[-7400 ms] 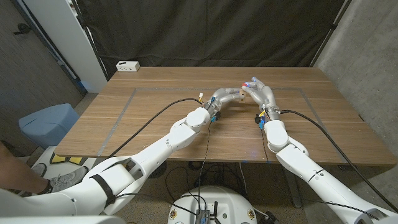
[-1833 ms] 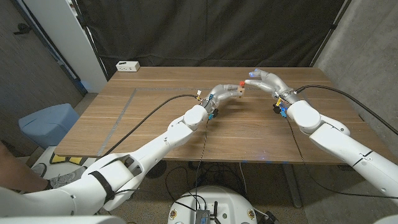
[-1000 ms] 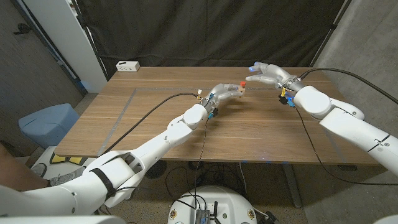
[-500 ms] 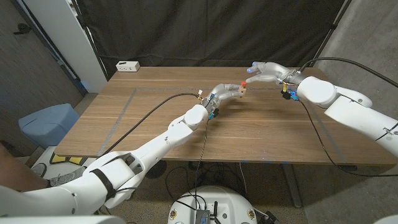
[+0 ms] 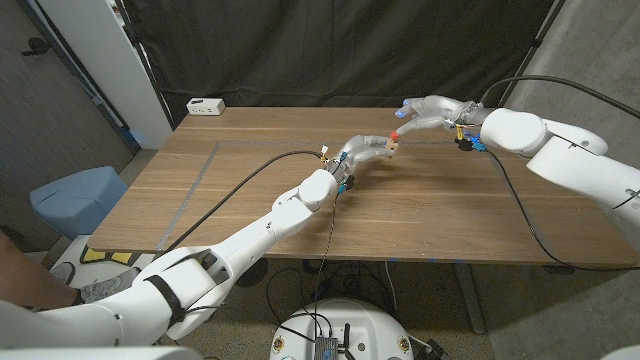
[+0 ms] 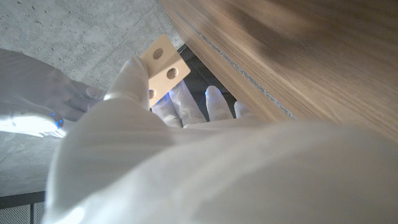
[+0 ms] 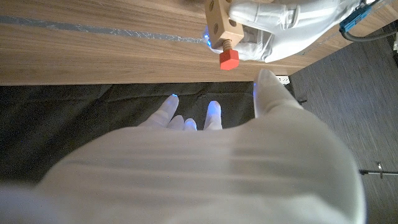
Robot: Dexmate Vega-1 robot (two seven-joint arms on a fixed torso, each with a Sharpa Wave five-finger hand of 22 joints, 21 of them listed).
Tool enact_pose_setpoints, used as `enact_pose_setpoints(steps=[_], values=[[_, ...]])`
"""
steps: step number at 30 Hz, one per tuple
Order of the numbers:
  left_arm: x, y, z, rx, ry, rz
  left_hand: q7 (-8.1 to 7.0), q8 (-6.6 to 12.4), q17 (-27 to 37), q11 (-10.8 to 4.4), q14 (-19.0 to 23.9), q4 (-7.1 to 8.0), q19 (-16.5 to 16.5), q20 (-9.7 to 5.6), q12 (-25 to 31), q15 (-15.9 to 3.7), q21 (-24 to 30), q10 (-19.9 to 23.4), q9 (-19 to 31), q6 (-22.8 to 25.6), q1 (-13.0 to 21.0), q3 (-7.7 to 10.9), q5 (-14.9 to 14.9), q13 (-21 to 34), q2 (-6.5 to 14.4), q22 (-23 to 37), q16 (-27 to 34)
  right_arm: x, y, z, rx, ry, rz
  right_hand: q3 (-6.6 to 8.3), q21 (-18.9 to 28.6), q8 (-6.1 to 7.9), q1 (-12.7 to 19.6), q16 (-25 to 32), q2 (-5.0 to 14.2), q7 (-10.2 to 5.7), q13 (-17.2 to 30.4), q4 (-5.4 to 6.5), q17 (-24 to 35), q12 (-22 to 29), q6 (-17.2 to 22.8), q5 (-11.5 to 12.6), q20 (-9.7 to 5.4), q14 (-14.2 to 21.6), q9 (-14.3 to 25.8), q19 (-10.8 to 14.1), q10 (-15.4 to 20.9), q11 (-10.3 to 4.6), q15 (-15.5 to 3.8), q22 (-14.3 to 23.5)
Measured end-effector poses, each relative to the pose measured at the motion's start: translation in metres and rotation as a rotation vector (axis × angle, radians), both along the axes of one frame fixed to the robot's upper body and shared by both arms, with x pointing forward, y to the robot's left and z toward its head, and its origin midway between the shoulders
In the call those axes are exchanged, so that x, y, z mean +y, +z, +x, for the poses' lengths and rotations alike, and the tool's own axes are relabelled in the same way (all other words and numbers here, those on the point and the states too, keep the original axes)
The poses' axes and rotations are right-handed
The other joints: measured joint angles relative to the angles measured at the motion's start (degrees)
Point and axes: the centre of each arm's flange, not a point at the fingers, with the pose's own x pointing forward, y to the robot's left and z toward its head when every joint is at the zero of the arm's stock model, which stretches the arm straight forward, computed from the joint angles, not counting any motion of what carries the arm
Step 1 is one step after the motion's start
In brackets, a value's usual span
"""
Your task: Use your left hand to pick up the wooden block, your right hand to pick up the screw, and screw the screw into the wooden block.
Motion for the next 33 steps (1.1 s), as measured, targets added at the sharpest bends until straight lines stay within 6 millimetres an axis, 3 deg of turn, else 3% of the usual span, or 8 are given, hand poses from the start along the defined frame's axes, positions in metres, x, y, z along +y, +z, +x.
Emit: enact_pose_setpoints(steps=[9, 22, 33], values=[[-0.001, -0.001, -0.003, -0.002, 0.002, 0.001, 0.00, 0.00, 0.0, 0.06, 0.0, -0.02, 0.0, 0.00, 0.0, 0.00, 0.0, -0.1, 0.0, 0.0, 0.0, -0.02, 0.0, 0.0, 0.0, 0.0, 0.0, 0.005, 0.007, -0.001, 0.029, -0.035, -0.082, 0.50, 0.0, 0.27, 1.1, 0.2, -0.07, 0.67, 0.0, -0.10, 0.0, 0.5, 1.1, 0.0, 0.00, 0.2, 0.0, 0.0, 0.0, 0.02, 0.23, 0.0], [-0.001, -0.002, -0.003, -0.002, 0.004, 0.003, 0.00, 0.00, 0.0, -0.07, 0.0, -0.16, 0.0, 0.00, 0.2, 0.00, 0.0, 0.1, 0.0, 0.0, 0.0, -0.16, 0.0, 0.0, 0.0, 0.0, 0.0, 0.017, 0.012, 0.000, 0.043, -0.071, -0.160, 1.88, 0.3, 1.12, 4.0, 0.6, -0.08, -0.07, 0.0, -0.14, -0.3, 0.7, 3.5, 0.2, 0.00, 0.8, 0.3, 0.0, 0.7, -0.21, 0.32, 0.0], [0.000, -0.003, -0.003, -0.006, 0.004, 0.002, 0.00, 0.00, 0.0, -0.06, 0.0, -0.14, 0.0, 0.00, 0.2, 0.00, 0.0, 0.0, 0.0, 0.0, 0.0, -0.14, 0.0, 0.0, 0.0, 0.0, 0.0, 0.023, 0.012, 0.002, 0.049, -0.091, -0.200, 2.36, 0.3, 1.56, 4.5, 0.6, -0.16, -0.78, 0.0, -0.13, -0.3, 0.7, 4.2, 0.2, -0.01, 1.1, 0.5, 0.4, 1.3, -0.21, 0.01, 0.0]])
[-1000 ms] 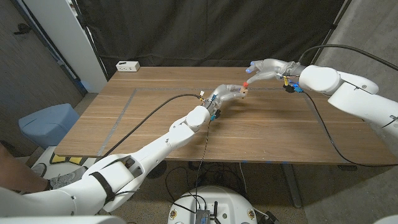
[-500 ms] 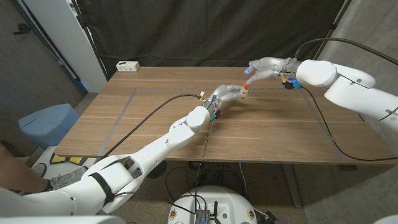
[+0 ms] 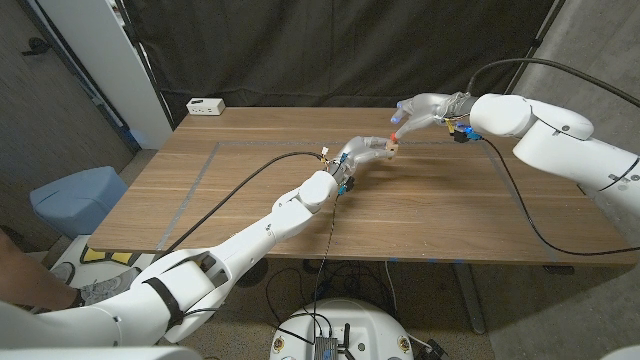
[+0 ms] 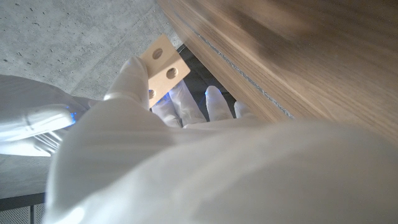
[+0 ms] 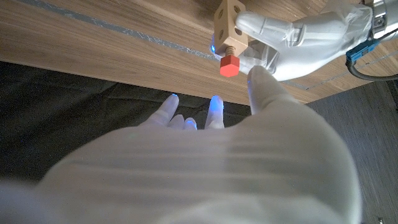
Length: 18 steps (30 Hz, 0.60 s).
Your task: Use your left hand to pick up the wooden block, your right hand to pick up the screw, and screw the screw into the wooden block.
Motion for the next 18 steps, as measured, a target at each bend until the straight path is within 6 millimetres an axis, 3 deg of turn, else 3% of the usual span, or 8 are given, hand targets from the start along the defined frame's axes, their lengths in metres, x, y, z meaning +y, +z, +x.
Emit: enact_pose_setpoints(steps=[9, 18], values=[[0.0010, -0.0009, 0.0001, -0.002, 0.003, 0.001, 0.00, 0.00, 0.0, 0.05, 0.0, 0.00, 0.0, 0.00, 0.0, 0.00, 0.0, 0.0, 0.0, 0.0, 0.0, 0.00, 0.0, 0.0, 0.0, 0.0, 0.0, 0.0031, -0.0018, 0.0014, -0.005, -0.012, -0.017, 0.44, 0.1, 0.76, 1.2, 0.4, -0.45, -0.48, 0.0, 0.03, 0.1, 0.2, 1.9, -0.3, -0.40, 0.6, 0.3, 0.4, 0.7, -0.70, -0.65, 0.0], [0.0005, -0.0004, -0.0011, -0.006, 0.001, 0.002, 0.00, 0.00, 0.0, 0.11, 0.0, 0.00, 0.0, 0.00, 0.0, 0.00, 0.0, -0.1, 0.0, 0.0, 0.0, 0.00, 0.0, 0.0, 0.0, 0.0, 0.0, 0.0047, -0.0031, 0.0018, -0.014, -0.025, -0.031, 0.89, 0.4, 1.95, 1.8, 0.4, -0.46, -0.60, 0.0, 0.43, 0.2, 0.2, 3.9, -0.7, -0.72, 1.3, 0.5, 1.3, 1.9, -0.44, -0.72, 0.0]])
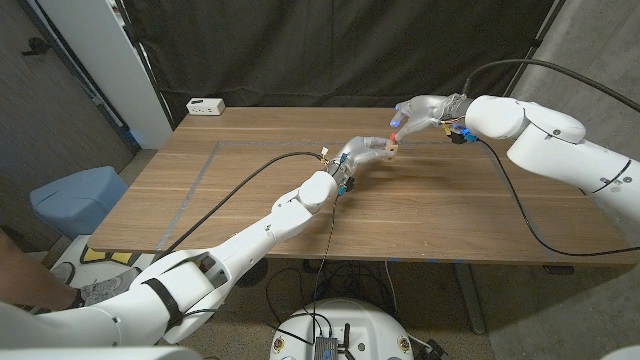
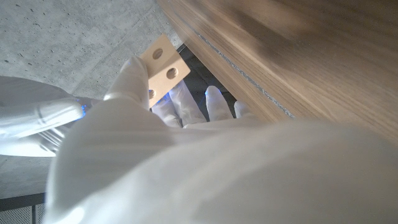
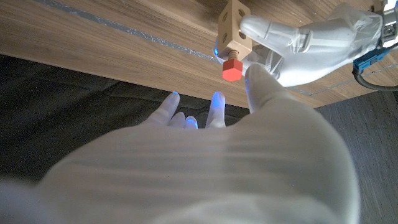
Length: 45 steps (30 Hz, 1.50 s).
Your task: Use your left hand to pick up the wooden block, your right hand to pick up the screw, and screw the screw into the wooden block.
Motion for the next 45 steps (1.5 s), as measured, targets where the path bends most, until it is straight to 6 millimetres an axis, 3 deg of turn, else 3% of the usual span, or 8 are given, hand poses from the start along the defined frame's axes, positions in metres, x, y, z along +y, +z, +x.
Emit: enact_pose_setpoints(steps=[12, 36, 45], values=[[-0.0013, 0.0003, -0.0012, -0.005, -0.002, 0.003, 0.00, 0.00, 0.0, -0.18, 0.0, 0.00, 0.0, 0.00, -0.1, 0.00, 0.0, 0.0, 0.0, 0.0, 0.0, 0.00, 0.0, 0.0, 0.0, 0.0, 0.0, 0.0013, -0.0019, 0.0004, -0.008, -0.012, -0.016, 0.38, 0.0, 0.99, 0.5, 0.3, 0.25, -0.71, 0.0, 0.04, 0.3, 0.4, 1.8, -0.4, -0.32, 0.6, 0.5, 0.3, 1.1, -0.49, -0.62, 0.0], [-0.0018, -0.0014, -0.0035, -0.006, -0.004, 0.005, 0.00, 0.00, 0.0, -0.14, 0.0, 0.07, 0.0, 0.00, 0.0, 0.00, 0.0, 0.0, 0.0, 0.0, 0.0, 0.07, 0.0, 0.0, 0.0, 0.0, 0.0, 0.0034, -0.0089, 0.0025, 0.000, -0.030, -0.026, 0.84, 0.0, 2.71, 0.7, 0.6, 0.03, 0.02, 0.0, 0.52, 0.5, 0.4, 4.5, -0.6, -0.40, 1.4, 1.1, 1.4, 2.1, -0.90, -0.82, 0.0], [-0.0013, -0.0031, -0.0044, -0.003, -0.004, 0.006, 0.00, 0.00, 0.0, -0.07, 0.0, 0.06, 0.0, 0.00, 0.0, 0.00, 0.0, -0.1, 0.0, 0.0, 0.0, 0.06, 0.0, 0.0, 0.0, 0.0, 0.0, 0.0036, -0.0100, 0.0029, 0.002, -0.037, -0.022, 0.73, 0.0, 3.33, 0.4, 0.8, -0.31, 0.04, 0.0, 0.63, 0.5, 0.4, 5.4, -0.8, -0.53, 1.9, 1.3, 1.8, 3.1, -0.43, -0.80, 0.0]])
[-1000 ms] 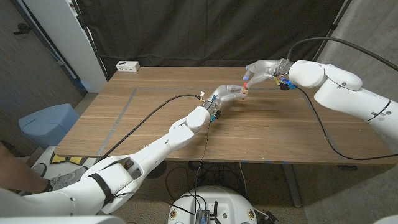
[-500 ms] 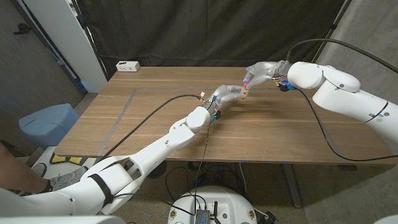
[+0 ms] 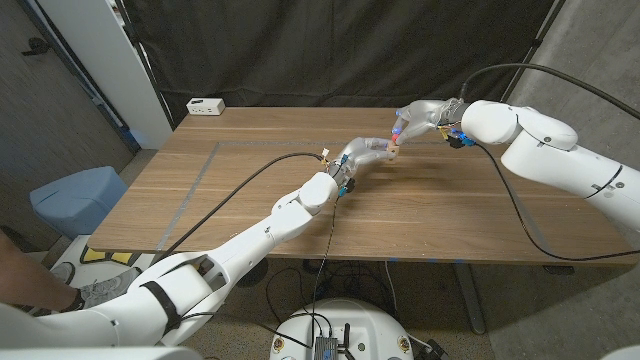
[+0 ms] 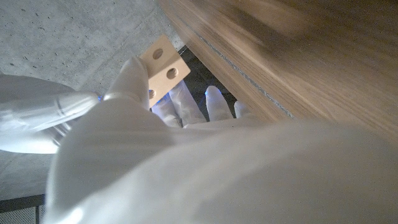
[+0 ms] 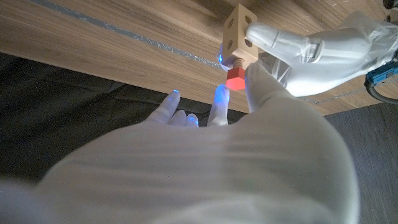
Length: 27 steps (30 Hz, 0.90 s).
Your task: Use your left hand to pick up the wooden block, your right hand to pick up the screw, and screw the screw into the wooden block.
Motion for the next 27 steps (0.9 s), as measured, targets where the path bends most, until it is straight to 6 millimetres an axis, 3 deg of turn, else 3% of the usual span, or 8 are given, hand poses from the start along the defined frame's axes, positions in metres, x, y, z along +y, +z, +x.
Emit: enact_pose_setpoints(steps=[9, 27], values=[[0.0008, -0.0003, -0.0007, 0.000, 0.000, 0.001, 0.00, 0.00, 0.0, -0.14, 0.0, -0.06, 0.0, 0.00, 0.0, 0.00, 0.0, 0.1, 0.0, 0.0, 0.0, -0.06, 0.0, 0.0, 0.0, 0.0, 0.0, 0.0006, -0.0011, 0.0009, -0.004, -0.004, 0.006, -0.07, 0.0, 0.74, -0.4, 0.2, -0.44, -0.04, 0.0, 0.07, 0.2, 0.2, 1.3, 0.0, 0.02, 0.6, 0.3, 0.4, 0.6, 0.04, -0.25, 0.0], [0.0004, -0.0003, -0.0008, 0.001, -0.002, 0.002, 0.00, 0.00, 0.0, 0.19, 0.2, -0.06, 0.0, 0.00, -0.2, -0.22, 0.0, 0.5, 0.0, 0.0, 0.0, -0.06, 0.0, 0.0, 0.0, 0.0, 0.0, 0.0006, -0.0038, 0.0022, -0.014, -0.010, 0.018, 0.01, 0.0, 3.67, -1.0, 0.4, 0.17, -0.35, 0.0, 0.46, 0.5, 0.2, 5.1, 0.0, -0.37, 2.1, 1.3, 1.7, 2.5, -0.44, -0.53, 0.0]])
